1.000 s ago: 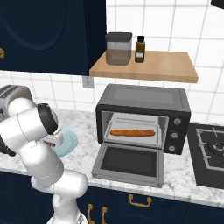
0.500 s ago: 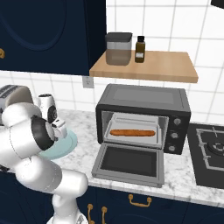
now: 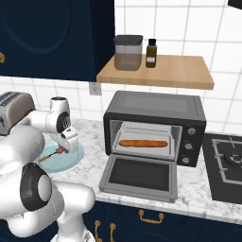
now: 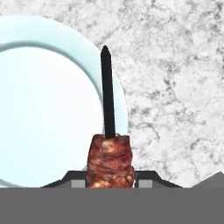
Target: Pick up the kebab skewer and baguette bread, and place them inside the toaster oven. Close the toaster oven door and start by setting the timer.
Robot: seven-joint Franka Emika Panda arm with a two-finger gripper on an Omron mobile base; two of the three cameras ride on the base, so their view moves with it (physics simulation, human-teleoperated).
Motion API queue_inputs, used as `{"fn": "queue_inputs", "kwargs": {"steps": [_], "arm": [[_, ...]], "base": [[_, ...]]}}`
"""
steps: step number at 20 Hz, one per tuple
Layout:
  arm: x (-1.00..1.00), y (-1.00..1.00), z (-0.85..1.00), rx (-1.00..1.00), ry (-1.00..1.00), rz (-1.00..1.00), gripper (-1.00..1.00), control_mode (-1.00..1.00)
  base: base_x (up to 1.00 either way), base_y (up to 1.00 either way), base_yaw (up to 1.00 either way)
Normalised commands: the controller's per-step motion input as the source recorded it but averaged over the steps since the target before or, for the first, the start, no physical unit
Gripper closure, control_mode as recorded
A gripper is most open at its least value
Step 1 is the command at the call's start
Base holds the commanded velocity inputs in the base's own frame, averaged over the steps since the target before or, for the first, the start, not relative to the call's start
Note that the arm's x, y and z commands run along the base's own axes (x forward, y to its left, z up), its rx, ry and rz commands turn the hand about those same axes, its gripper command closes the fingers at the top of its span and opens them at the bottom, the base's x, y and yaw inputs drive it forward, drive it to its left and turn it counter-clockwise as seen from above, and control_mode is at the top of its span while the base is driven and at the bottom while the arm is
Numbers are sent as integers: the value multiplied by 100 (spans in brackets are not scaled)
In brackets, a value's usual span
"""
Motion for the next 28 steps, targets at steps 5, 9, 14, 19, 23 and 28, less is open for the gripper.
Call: {"fn": "queue_inputs", "kwargs": {"steps": [5,9,14,19,23,28], "arm": [[-85,-36,64,8,0,-37,100,-100],[-49,-70,44,12,-4,-46,100,-100],[-9,-86,18,6,-3,-49,100,-100],[-8,-92,42,2,0,-34,100,-100],[-3,-100,25,0,-3,-14,100,-100],[0,-100,23,0,-5,-5,100,-100]], "base": [[0,0,0],[0,0,0],[0,0,0],[0,0,0],[0,0,0],[0,0,0]]}}
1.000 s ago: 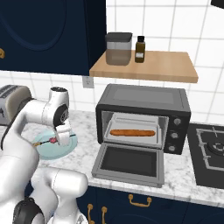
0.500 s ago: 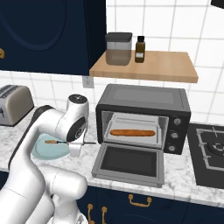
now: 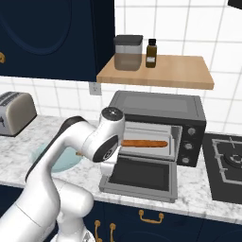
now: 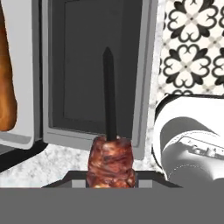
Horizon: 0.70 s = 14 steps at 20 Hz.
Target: Pick up the kebab skewer and baguette bread, and place them inside the toaster oven. Close the toaster oven door and start by setting the timer.
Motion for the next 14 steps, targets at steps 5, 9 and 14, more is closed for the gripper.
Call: {"fn": "queue_inputs", "kwargs": {"steps": [5,9,14], "arm": [[3,-90,8,0,-8,-4,100,-100],[25,-56,1,0,-5,0,100,-100],[46,-24,0,0,-1,0,100,-100]], "base": [[0,0,0],[0,0,0],[0,0,0]]}}
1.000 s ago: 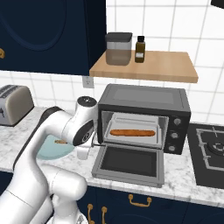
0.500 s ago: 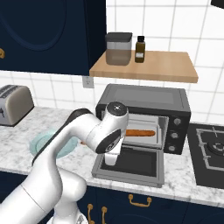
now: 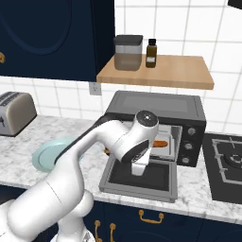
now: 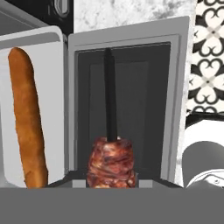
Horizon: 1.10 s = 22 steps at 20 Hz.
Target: Pick up the kebab skewer and baguette bread, and place them inside the toaster oven. Close the toaster oven door and start by setting the timer.
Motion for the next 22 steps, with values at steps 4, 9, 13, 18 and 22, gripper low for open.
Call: {"fn": "queue_inputs", "kwargs": {"steps": [4,9,13,18,22], "arm": [[72,-17,0,0,0,0,100,-100],[44,-10,0,0,6,0,100,-100],[39,-7,-1,0,10,0,100,-100],[35,-17,-19,0,1,0,100,-100],[31,-8,-24,-4,0,0,100,-100]], "base": [[0,0,0],[0,0,0],[0,0,0],[0,0,0],[0,0,0]]}}
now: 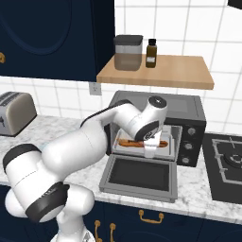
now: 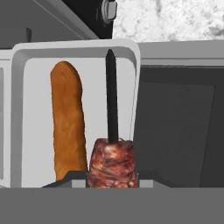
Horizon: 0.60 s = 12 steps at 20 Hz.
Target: Pick up the kebab skewer and baguette bread, and place them inside the toaster oven. Close the toaster oven door and start by setting the timer.
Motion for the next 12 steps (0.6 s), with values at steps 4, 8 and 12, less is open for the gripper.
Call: {"fn": "queue_inputs", "kwargs": {"steps": [4,8,12], "arm": [[24,-2,-35,-6,0,0,100,-100],[28,0,-23,-3,1,0,100,-100],[24,0,-14,0,5,0,100,-100]], "base": [[0,0,0],[0,0,0],[0,0,0]]}}
